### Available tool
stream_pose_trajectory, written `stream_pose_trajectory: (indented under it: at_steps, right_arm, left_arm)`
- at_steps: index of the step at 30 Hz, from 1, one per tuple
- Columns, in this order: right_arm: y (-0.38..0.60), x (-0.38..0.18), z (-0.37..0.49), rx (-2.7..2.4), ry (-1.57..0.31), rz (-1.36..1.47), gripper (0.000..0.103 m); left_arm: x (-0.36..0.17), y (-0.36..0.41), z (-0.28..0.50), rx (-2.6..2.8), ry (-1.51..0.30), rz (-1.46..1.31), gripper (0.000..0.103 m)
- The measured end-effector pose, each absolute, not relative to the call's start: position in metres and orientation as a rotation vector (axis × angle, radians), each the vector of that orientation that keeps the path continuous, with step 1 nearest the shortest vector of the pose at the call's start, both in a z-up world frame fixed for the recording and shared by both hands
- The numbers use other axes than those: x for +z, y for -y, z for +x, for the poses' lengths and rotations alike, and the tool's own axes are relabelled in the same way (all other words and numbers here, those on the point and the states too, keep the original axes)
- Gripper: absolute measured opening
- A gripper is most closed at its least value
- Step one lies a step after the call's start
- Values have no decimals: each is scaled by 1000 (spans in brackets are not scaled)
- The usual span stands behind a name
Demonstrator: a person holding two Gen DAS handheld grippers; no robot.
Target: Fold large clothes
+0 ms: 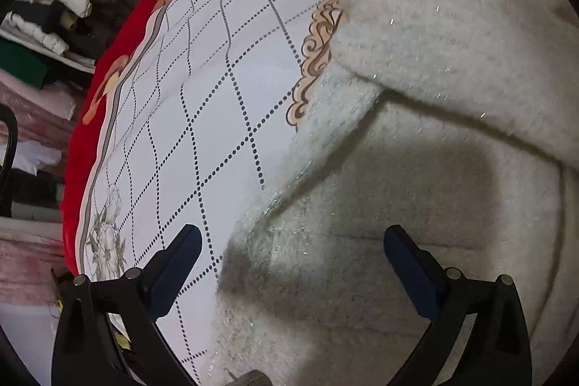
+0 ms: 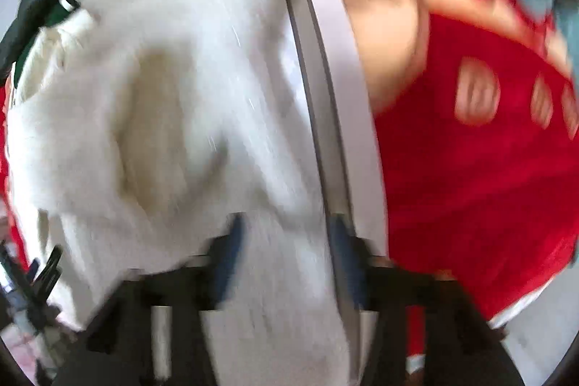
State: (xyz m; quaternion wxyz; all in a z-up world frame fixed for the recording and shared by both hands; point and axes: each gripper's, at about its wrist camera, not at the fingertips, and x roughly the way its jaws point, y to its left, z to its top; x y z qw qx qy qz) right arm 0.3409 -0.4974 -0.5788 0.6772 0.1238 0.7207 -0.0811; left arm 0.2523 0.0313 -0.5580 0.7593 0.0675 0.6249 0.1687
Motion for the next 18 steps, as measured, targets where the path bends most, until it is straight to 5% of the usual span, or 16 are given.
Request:
stream_pose_trajectory:
  at_steps: [2,3,4,9,11,13,15,18]
  right_arm:
    - [497,-584,362,-176,-1607,233,64]
    - [496,-591,373,-176,-1608,179,51]
    - [493,-597,380,-207,-1598,74,26]
    - [498,-625,388,-298,-1657,76,26]
    - [491,-620,397,-236,-1676,85,31]
    - [486,-611,399,-129,-1700,126,61]
    - [495,-593,389,-46,-1673,127,77]
    - [514,-569,372,68,-1662,123,77]
  left_arm:
    - [-559,-27,251,373,-1363,136,103]
    - [-560,-25,251,375,-1366,133,103]
    - [-562,-22,251,379,-1371,131,103]
    - [-560,-10,249,414,-1343,179,103]
    - [-547,-4,248,444,-1320,196,103]
    - [-526,6,244,490,-1284,215,103]
    - [-505,23,238,536,-1253,238,103]
    - [-468,72,221,588,-1215,279,103]
